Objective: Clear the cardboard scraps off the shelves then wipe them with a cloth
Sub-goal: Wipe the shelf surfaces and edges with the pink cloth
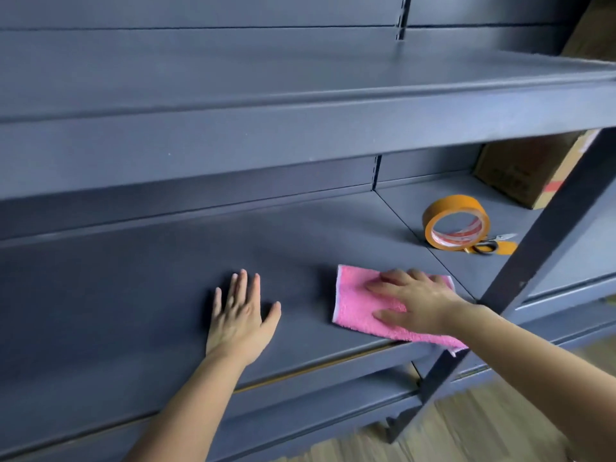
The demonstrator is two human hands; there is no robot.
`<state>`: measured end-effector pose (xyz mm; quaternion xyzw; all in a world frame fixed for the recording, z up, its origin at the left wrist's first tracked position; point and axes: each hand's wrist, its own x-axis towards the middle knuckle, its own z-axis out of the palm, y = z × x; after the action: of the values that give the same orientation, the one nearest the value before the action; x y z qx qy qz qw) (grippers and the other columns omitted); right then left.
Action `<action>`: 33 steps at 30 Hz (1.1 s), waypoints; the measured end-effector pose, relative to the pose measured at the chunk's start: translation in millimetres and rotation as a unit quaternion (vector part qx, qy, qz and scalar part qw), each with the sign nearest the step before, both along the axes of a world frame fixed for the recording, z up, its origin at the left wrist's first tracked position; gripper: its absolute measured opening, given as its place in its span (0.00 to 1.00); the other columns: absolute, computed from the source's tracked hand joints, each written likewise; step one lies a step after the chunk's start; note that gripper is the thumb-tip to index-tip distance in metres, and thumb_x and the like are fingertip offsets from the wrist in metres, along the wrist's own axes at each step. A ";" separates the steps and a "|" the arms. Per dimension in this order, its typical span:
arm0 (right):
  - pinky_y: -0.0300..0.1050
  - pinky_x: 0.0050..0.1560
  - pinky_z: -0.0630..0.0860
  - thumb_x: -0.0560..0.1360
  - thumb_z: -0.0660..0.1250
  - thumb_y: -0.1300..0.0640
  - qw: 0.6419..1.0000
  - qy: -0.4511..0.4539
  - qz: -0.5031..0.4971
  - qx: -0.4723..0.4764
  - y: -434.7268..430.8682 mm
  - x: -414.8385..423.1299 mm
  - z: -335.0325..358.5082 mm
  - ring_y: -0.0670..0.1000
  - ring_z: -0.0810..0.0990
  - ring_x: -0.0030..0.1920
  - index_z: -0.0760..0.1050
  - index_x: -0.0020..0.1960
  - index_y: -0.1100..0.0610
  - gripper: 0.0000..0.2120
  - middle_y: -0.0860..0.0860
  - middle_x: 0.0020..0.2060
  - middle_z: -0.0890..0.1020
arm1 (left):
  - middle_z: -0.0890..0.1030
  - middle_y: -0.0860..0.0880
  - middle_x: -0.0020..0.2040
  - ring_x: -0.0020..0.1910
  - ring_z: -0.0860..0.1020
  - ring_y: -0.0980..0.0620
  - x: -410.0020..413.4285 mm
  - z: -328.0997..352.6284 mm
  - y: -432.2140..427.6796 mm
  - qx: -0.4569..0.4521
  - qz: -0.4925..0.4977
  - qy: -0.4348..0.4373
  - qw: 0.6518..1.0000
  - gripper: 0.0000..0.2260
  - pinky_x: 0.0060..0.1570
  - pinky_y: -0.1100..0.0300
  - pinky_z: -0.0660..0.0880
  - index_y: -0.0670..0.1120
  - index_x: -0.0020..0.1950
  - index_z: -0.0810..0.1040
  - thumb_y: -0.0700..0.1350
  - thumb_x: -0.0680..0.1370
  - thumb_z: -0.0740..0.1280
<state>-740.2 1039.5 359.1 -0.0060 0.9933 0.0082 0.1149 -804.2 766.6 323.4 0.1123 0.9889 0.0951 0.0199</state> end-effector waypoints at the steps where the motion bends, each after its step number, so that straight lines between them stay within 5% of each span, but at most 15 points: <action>1: 0.52 0.68 0.58 0.75 0.52 0.36 0.999 0.039 0.002 0.022 -1.5 -4.8 -1.3 0.54 0.61 0.68 0.55 0.72 0.39 0.27 0.47 0.71 0.60 | 0.42 0.46 0.79 0.78 0.42 0.52 -0.4 -0.1 0.5 0.002 0.001 0.000 1.000 0.30 0.75 0.51 0.38 0.47 0.78 0.44 0.58 0.80 0.49; 5: 0.48 0.72 0.49 0.77 0.51 0.40 0.990 0.139 -0.009 -0.039 -42.8 -16.1 -25.0 0.53 0.56 0.73 0.57 0.73 0.50 0.27 0.52 0.72 0.59 | 0.44 0.46 0.79 0.78 0.43 0.52 -1.1 1.0 1.0 0.002 0.000 0.000 1.000 0.30 0.75 0.51 0.40 0.47 0.78 0.45 0.58 0.80 0.49; 10: 0.45 0.74 0.39 0.77 0.49 0.38 0.991 0.117 0.016 -0.070 -27.0 -10.4 -38.2 0.50 0.44 0.76 0.50 0.75 0.46 0.28 0.48 0.76 0.50 | 0.43 0.47 0.79 0.78 0.42 0.52 -2.9 -1.0 0.4 -0.012 0.001 0.003 1.000 0.30 0.75 0.51 0.40 0.48 0.78 0.46 0.59 0.80 0.48; 17: 0.49 0.74 0.44 0.78 0.49 0.39 0.988 0.115 -0.087 -0.059 -16.8 -56.8 -29.9 0.54 0.47 0.76 0.51 0.75 0.49 0.28 0.53 0.76 0.53 | 0.43 0.46 0.79 0.78 0.42 0.52 -4.2 -0.8 2.5 -0.019 0.003 0.001 1.000 0.30 0.75 0.51 0.39 0.49 0.78 0.46 0.59 0.79 0.49; 24: 0.47 0.73 0.42 0.77 0.51 0.38 0.984 0.131 -0.005 -0.124 -51.2 -44.5 -42.4 0.47 0.46 0.76 0.54 0.75 0.47 0.29 0.45 0.76 0.51 | 0.44 0.47 0.79 0.78 0.42 0.52 -3.4 -0.2 1.6 -0.017 -0.001 0.003 1.000 0.29 0.75 0.51 0.39 0.49 0.78 0.47 0.59 0.79 0.49; 30: 0.54 0.73 0.46 0.78 0.49 0.41 0.980 0.130 -0.120 -0.087 -55.1 -86.3 -32.7 0.53 0.48 0.76 0.55 0.74 0.53 0.28 0.50 0.76 0.52 | 0.45 0.47 0.79 0.78 0.43 0.53 -5.4 -2.2 -0.3 -0.013 -0.003 0.009 1.000 0.29 0.75 0.52 0.41 0.49 0.77 0.49 0.59 0.79 0.49; 33: 0.55 0.73 0.45 0.78 0.47 0.41 0.984 0.124 -0.094 -0.084 -68.4 -77.1 -38.5 0.54 0.47 0.76 0.51 0.75 0.53 0.29 0.52 0.77 0.50 | 0.45 0.47 0.79 0.78 0.43 0.52 -3.4 -1.6 0.1 -0.016 -0.008 0.005 1.000 0.29 0.75 0.52 0.41 0.49 0.77 0.48 0.59 0.79 0.48</action>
<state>-817.2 971.2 320.6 0.0785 0.9932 -0.0852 -0.0100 -807.7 766.7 321.8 0.1208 0.9894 0.0786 0.0172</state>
